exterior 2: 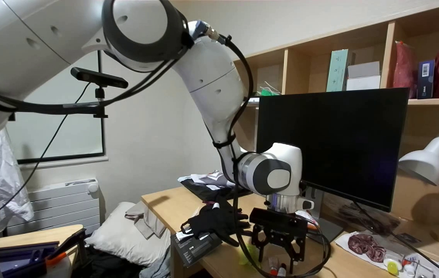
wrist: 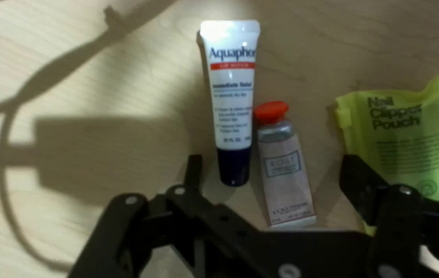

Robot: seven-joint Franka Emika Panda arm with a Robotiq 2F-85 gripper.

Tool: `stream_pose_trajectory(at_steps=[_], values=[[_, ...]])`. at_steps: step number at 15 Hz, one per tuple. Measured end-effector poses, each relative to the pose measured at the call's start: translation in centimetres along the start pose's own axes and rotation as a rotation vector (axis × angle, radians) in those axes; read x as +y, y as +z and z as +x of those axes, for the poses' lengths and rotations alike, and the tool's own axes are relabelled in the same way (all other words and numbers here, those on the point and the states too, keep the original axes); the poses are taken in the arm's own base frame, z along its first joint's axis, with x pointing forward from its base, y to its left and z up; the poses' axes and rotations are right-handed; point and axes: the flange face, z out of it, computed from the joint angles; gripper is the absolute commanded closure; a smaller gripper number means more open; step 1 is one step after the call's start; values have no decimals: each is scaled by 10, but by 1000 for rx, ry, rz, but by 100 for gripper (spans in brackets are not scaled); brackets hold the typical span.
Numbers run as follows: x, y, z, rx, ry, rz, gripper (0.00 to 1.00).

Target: Put the left tube in the black purse

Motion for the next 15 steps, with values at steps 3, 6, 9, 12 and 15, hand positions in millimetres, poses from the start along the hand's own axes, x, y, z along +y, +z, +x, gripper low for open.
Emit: stream_pose_trajectory(at_steps=[3, 6, 9, 12, 15], values=[[3, -3, 2, 6, 1, -7, 60], [6, -7, 4, 11, 3, -14, 78], [7, -9, 4, 12, 4, -15, 91], [10, -9, 3, 11, 8, -18, 91], [18, -10, -3, 9, 20, -22, 91]])
